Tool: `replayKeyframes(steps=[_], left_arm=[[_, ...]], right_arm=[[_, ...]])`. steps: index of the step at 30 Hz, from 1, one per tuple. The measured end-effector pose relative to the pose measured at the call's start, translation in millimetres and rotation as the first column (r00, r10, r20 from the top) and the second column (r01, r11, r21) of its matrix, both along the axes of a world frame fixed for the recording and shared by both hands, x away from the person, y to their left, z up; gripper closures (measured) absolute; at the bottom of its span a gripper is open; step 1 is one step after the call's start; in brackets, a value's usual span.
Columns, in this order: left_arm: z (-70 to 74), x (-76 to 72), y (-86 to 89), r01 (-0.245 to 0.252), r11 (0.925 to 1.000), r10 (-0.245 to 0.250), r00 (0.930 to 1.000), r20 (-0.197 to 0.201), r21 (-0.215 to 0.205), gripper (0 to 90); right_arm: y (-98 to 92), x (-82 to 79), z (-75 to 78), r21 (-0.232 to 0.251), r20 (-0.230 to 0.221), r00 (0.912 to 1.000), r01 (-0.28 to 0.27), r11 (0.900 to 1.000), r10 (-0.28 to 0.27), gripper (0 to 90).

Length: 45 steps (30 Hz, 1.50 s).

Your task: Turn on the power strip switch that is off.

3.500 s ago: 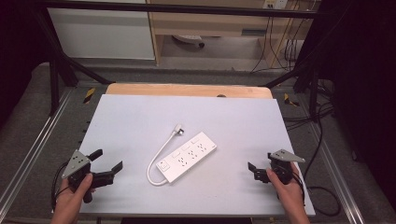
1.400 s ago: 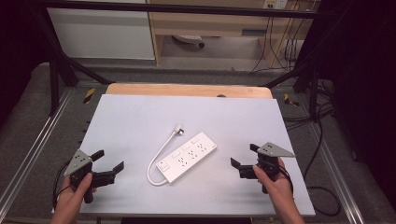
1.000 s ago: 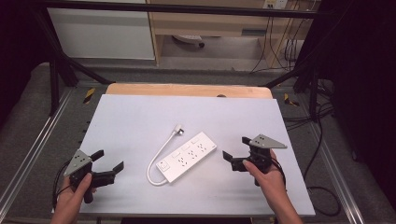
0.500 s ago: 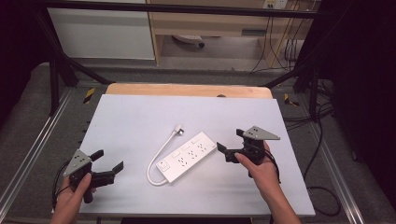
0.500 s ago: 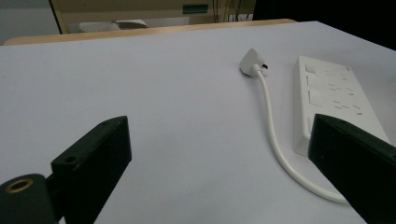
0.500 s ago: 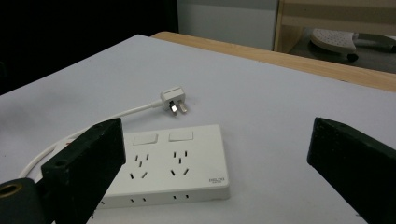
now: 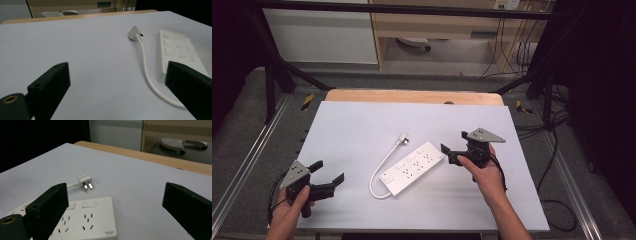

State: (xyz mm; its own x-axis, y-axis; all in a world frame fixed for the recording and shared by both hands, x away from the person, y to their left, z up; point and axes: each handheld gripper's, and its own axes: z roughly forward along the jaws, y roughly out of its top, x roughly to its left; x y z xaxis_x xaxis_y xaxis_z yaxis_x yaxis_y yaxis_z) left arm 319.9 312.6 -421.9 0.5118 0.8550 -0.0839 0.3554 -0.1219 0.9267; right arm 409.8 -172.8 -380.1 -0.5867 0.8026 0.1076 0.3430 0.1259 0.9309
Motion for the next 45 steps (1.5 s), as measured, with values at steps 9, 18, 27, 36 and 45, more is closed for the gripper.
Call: replayKeyframes(steps=[9,18,27,36,45], left_arm=[[0.1,-0.1,0.9,-0.001,1.0,0.001,1.0,0.003,-0.003,6.2],[0.0,-0.1,1.4,0.0,1.0,0.0,1.0,0.003,-0.006,6.2],[0.0,-0.1,2.0,-0.001,1.0,0.001,1.0,0.002,-0.007,6.2],[0.0,-0.1,2.8,-0.002,1.0,0.002,1.0,0.002,-0.006,6.2],[-0.1,0.0,3.6,-0.004,1.0,0.004,1.0,0.001,-0.006,6.2]], right_arm=[[9.3,9.7,1.6,0.006,0.006,0.9999,0.01,1.0,-0.01,10.0],[15.0,17.3,1.3,0.012,0.016,0.9994,0.029,1.0,-0.029,14.9],[20.8,21.5,0.8,0.013,0.008,0.9997,0.021,1.0,-0.021,13.2],[28.6,27.0,-1.7,0.001,-0.016,0.9997,0.018,1.0,-0.018,6.1],[35.5,30.6,-5.5,-0.014,-0.023,0.9996,0.014,1.0,-0.015,5.4]])
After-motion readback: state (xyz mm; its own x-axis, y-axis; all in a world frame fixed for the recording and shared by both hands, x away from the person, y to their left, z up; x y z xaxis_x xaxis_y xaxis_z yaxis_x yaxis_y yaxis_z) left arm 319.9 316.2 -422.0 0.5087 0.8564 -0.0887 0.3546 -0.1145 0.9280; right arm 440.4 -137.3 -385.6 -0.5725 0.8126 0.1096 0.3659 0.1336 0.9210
